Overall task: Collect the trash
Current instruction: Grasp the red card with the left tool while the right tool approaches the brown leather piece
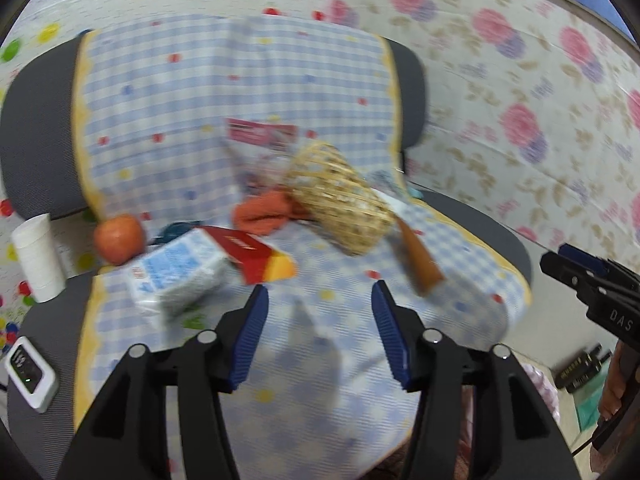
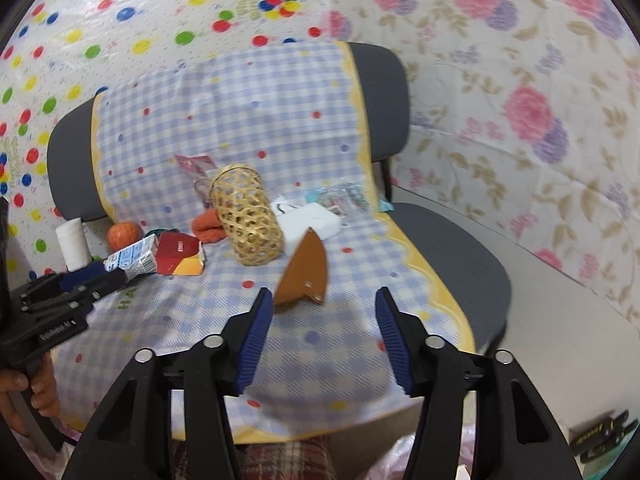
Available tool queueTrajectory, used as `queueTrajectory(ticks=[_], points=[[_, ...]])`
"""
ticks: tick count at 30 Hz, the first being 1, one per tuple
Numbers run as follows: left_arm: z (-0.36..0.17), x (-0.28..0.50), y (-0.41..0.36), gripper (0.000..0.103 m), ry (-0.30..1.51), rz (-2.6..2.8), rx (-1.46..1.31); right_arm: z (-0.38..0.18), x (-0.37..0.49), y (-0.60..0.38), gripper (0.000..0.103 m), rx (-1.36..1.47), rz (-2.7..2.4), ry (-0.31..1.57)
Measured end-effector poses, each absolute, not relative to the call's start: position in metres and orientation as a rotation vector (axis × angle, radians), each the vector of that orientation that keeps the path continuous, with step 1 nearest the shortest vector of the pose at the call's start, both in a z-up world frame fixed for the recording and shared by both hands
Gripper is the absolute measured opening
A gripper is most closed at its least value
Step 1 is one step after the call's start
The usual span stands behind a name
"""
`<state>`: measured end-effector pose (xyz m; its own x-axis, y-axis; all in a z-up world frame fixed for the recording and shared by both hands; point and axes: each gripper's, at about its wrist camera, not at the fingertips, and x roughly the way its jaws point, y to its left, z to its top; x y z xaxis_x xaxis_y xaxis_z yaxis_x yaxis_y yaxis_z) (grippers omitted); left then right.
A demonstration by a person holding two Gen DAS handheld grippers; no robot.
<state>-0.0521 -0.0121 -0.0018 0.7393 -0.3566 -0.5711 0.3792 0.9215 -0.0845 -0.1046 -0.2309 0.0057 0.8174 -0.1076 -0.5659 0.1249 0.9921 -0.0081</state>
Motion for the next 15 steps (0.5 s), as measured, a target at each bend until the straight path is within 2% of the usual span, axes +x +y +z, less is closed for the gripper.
queueTrajectory(ticks=[5,15], points=[[-0.008,-0.038,0.017,0.063,0.612,-0.288,0.025,-0.016,-0.063,-0.217,0.062,-0.003,-0.125,0.648],[-0.035,-0.002,0.052,0.065,0.676,-0.163,-0.019,-0.07,0.015,-0.208,0.062,-0.071,-0.208,0.758]])
